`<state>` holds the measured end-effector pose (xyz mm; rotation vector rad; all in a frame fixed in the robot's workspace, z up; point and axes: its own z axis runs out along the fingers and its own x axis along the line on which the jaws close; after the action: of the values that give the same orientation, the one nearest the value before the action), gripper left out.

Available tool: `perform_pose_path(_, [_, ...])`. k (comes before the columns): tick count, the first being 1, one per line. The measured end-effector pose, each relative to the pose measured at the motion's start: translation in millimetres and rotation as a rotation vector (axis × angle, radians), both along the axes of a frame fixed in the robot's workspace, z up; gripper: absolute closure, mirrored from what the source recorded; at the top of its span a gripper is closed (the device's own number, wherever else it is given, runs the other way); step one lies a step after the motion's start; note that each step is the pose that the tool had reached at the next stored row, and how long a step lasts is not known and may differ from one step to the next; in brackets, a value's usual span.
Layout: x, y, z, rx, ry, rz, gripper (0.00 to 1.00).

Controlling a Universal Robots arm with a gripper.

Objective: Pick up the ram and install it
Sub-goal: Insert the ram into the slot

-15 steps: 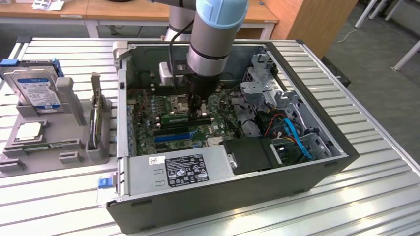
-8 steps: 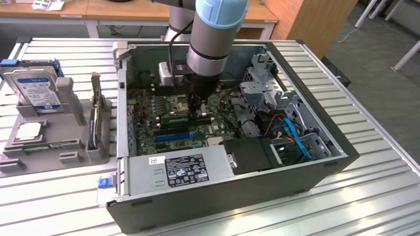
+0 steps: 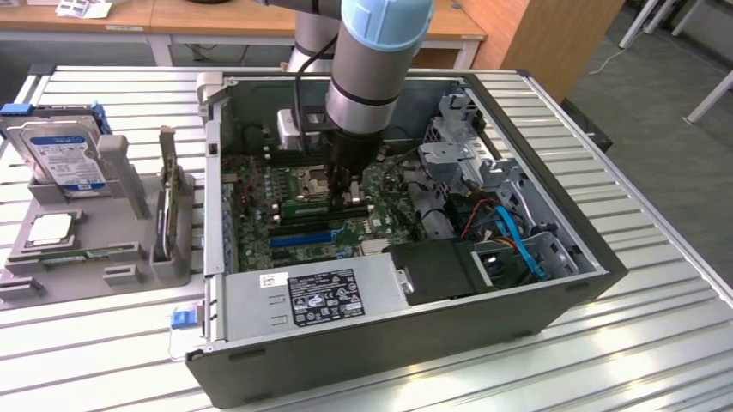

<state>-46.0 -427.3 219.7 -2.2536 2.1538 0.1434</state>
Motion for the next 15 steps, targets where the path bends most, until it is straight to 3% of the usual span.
perform_pose_path(11, [0.4, 0.2, -0.2, 0.0009, 0.0011, 0.0, 0.86])
perform_pose_path(15, [0.4, 0.1, 1.5, -0.0015, 0.0016, 0.0, 0.86])
